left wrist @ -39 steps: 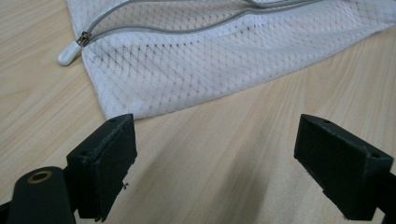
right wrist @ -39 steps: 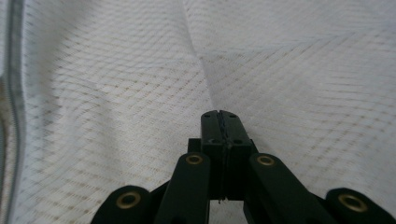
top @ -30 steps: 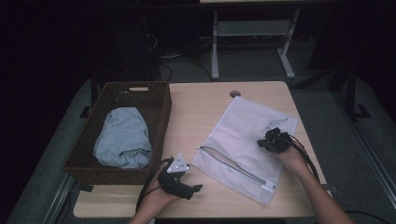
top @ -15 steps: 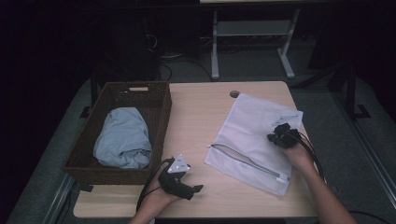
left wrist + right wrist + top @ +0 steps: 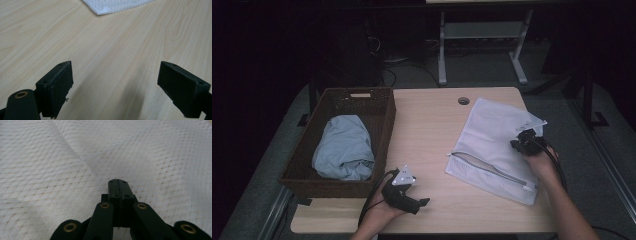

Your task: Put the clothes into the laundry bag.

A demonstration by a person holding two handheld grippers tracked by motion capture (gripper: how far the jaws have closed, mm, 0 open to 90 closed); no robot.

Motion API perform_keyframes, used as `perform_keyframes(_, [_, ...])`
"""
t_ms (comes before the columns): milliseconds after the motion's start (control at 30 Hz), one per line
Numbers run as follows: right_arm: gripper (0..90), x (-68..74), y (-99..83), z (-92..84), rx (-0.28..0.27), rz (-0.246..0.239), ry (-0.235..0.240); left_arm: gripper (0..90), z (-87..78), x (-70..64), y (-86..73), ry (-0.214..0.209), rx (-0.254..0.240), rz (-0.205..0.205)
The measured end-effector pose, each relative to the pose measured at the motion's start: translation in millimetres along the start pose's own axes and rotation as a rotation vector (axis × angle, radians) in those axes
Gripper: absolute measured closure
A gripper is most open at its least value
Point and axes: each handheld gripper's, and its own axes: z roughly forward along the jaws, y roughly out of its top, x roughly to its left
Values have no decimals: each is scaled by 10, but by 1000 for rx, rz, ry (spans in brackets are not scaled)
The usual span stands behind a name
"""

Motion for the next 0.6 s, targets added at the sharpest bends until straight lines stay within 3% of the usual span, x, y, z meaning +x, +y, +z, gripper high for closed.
perform_keyframes(133, [893,-36,-26,-25,-1,-7,-28,125,0,-4,1,-1,-1,1])
perform_keyframes(167, [893,-23,-32,-111,-28,-20,-11,125,0,-3,1,-1,-1,0])
perform_keyframes(200, [893,-23,-32,-111,-28,-20,-11,125,-2,-2,1,0,-1,1])
perform_keyframes(333, [893,108,-96,-399,-57,-61,59,125,-12,0,-1,-1,-2,0])
perform_keyframes(467, [892,278,-258,-584,-13,-112,97,125,-11,3,-1,0,0,1])
perform_keyframes(600, [892,365,-444,-715,17,-120,111,125,-4,-8,6,1,2,4])
